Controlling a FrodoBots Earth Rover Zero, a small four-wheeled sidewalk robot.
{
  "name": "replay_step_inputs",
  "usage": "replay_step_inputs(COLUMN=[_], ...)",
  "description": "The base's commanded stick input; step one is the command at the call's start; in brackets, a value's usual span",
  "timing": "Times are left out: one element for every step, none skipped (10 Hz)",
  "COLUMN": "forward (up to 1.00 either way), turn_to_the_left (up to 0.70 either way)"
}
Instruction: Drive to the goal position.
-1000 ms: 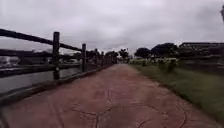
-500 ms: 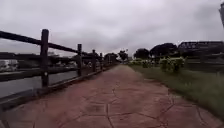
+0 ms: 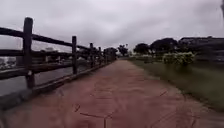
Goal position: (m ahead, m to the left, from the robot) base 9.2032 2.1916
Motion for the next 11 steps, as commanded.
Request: replay_step_inputs(forward=[0.98, 0.98, 0.98, 0.98, 0.98, 0.98, 0.98, 0.98, 0.98, 0.98, 0.98], turn_to_the_left=[0.00, 0.00, 0.00, 0.00, 0.00, 0.00, 0.00, 0.00, 0.00, 0.00, 0.00])
